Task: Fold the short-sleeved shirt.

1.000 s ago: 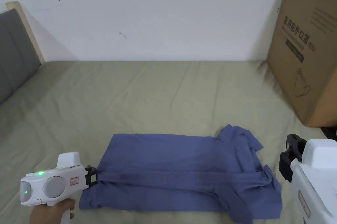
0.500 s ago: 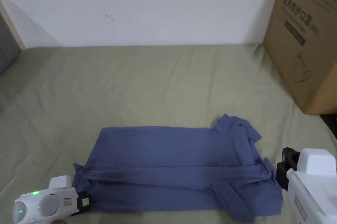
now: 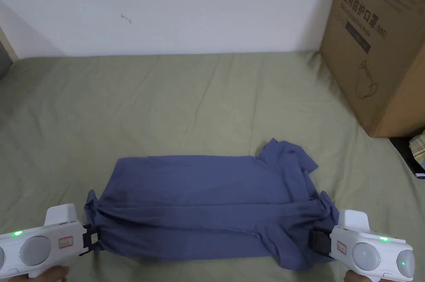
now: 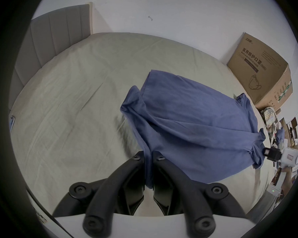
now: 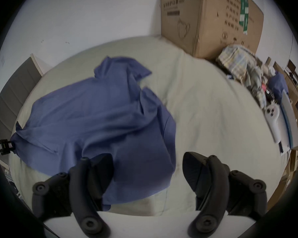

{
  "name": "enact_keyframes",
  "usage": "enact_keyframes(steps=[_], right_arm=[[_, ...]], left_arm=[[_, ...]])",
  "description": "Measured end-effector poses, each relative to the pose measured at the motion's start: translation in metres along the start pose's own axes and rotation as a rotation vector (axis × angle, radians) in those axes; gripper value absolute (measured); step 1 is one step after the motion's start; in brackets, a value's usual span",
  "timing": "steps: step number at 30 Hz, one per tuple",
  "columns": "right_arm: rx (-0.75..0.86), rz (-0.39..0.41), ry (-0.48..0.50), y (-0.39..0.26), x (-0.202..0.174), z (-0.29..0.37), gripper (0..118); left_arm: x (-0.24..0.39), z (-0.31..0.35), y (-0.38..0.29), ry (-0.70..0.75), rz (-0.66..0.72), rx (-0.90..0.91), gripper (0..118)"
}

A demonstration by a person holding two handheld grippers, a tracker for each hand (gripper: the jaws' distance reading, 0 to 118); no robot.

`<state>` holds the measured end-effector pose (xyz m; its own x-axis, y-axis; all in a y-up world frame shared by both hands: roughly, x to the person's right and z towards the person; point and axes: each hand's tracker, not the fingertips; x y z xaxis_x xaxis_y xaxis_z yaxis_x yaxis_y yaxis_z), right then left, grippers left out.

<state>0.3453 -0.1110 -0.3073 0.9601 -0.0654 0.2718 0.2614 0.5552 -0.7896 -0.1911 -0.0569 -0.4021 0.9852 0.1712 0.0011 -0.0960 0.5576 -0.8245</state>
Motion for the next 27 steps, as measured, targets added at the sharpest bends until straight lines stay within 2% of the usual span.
enact_keyframes(steps=[2, 5, 7, 11, 17, 23, 27], right_arm=[[-0.024, -0.018, 0.013, -0.004, -0.001, -0.007, 73], [-0.025, -0.026, 0.049, -0.007, 0.001, -0.017, 43], [-0.019, -0.011, 0.075, -0.005, -0.001, -0.017, 18], [0.003, -0.007, 0.074, -0.007, -0.014, 0.009, 14], [0.052, -0.004, 0.113, -0.015, 0.004, 0.047, 14], [0.041, 0.002, 0.113, -0.047, 0.018, 0.090, 14], [0.008, -0.014, 0.104, -0.079, 0.031, 0.098, 14]], left_arm=[[0.000, -0.001, 0.000, -0.004, 0.002, -0.001, 6], [-0.006, -0.008, -0.003, -0.002, 0.011, -0.010, 6], [-0.003, -0.006, -0.008, 0.002, 0.019, -0.016, 6], [-0.009, -0.004, -0.016, 0.017, 0.045, -0.020, 6], [-0.019, 0.019, -0.032, -0.008, 0.095, -0.021, 6], [-0.020, 0.045, -0.056, -0.017, 0.096, -0.041, 6], [-0.032, 0.056, -0.097, -0.017, 0.099, -0.072, 6]])
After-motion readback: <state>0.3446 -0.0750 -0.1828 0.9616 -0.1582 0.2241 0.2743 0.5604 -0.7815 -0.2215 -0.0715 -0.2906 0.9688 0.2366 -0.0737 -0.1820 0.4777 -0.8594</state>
